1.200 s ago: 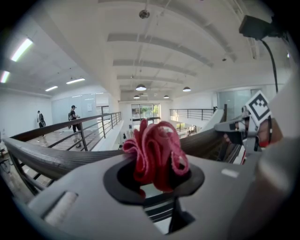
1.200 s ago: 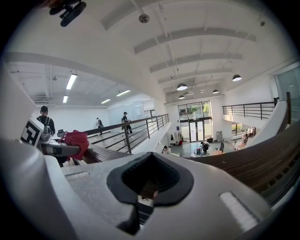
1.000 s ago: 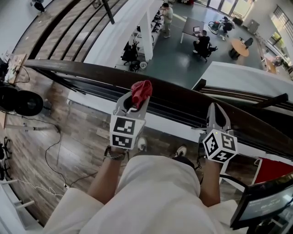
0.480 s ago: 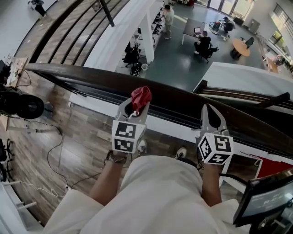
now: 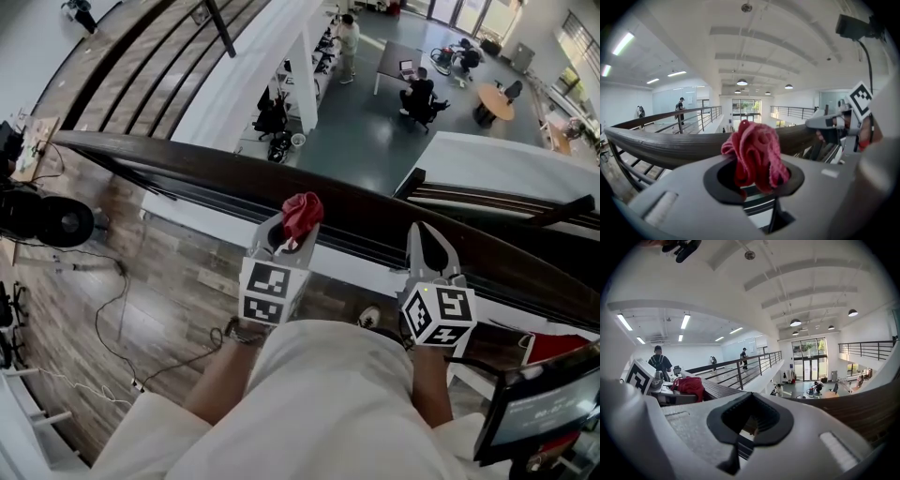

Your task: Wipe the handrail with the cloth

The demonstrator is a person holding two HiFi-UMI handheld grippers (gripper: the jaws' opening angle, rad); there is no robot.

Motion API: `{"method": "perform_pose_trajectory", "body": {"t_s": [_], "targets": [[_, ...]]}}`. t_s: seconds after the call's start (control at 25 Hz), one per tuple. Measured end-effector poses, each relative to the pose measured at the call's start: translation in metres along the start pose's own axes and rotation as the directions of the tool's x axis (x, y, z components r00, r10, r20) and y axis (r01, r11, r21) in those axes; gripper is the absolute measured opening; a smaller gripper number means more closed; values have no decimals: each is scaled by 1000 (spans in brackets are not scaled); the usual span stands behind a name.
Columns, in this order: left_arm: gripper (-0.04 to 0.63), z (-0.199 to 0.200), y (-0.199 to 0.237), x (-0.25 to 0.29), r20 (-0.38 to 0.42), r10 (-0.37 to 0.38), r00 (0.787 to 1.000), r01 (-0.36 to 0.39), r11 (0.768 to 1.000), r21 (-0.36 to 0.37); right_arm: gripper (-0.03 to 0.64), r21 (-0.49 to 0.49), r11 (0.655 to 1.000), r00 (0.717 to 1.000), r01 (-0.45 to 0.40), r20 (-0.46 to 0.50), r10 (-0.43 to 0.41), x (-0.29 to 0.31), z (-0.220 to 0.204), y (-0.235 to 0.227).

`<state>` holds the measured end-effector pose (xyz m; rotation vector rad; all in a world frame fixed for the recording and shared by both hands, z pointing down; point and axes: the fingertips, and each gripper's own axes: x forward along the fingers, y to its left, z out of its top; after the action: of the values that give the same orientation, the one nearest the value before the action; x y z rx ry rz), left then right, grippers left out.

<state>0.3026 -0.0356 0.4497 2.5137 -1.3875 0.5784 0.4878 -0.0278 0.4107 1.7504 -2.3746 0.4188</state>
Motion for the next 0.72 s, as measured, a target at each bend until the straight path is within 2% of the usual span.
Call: {"method": "perform_pose_trajectory", "body": {"t_s": [0.24, 0.56, 0.72], "targets": [[130, -1, -22, 5, 0, -62, 998, 62, 998, 17, 3, 11, 1000, 1000, 16, 7, -16, 0, 0, 2], [130, 0, -26, 6, -3, -107, 994, 107, 994, 8, 3, 27, 999, 999, 45, 8, -46, -2, 1, 2], [130, 0, -37, 10, -16, -156, 988, 156, 988, 17, 3, 35, 998, 998, 59, 9, -59, -3, -1, 0]]}}
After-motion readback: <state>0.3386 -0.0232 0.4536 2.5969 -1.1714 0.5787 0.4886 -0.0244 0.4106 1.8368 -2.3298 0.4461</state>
